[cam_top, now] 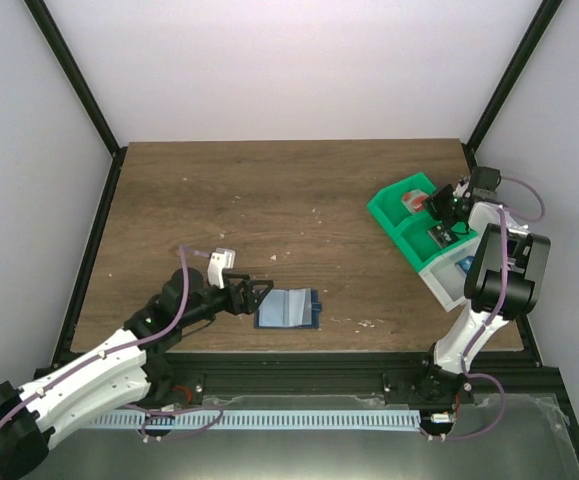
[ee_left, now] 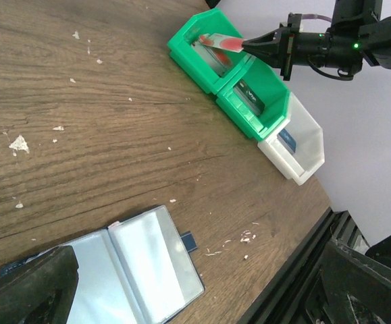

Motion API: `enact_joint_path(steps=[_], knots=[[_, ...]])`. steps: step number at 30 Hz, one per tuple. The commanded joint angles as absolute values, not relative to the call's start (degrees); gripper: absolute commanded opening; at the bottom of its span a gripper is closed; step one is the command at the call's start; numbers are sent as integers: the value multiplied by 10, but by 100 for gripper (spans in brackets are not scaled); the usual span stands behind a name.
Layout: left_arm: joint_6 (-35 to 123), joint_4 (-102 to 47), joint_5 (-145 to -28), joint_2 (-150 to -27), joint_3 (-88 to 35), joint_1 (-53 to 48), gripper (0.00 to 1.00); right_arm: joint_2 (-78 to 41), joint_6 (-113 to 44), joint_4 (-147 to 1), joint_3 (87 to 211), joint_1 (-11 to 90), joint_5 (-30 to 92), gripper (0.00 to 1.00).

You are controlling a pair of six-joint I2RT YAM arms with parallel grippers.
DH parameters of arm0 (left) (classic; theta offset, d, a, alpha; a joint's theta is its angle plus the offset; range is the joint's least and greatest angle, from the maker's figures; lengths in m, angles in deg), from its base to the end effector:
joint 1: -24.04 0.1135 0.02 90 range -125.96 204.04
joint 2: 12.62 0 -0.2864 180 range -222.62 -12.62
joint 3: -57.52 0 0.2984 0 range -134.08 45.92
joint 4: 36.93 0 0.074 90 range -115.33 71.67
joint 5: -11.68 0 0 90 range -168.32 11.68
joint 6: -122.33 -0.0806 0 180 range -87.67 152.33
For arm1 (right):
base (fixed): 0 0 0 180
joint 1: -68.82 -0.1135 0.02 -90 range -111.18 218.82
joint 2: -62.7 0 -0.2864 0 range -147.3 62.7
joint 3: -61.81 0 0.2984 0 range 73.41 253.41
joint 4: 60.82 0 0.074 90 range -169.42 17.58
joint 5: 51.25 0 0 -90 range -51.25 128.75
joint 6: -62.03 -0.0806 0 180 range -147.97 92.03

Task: Take the credit cards out of the card holder

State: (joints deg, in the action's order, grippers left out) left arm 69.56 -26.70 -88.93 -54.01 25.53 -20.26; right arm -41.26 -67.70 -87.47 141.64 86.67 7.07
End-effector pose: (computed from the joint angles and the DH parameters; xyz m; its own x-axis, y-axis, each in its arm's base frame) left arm 0.1642 -0.1809 0.2027 -0.6819 -0.1655 -0.7125 0.4999 0.6056 -0.6191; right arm 0.4428 -0.0981 0.1590 -0.6024 0.7654 -0.2262 0.4289 0.5495 0.7171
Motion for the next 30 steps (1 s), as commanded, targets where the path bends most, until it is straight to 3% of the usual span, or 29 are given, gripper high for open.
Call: enact_joint_path(steps=[1, 30], knots=[[695, -290, -889, -549, 259, -202, 100, -412, -678, -866, 1435, 875, 69, 1], [719, -302, -904, -564, 269, -202, 99, -445, -680, -872, 1468, 892, 75, 14]])
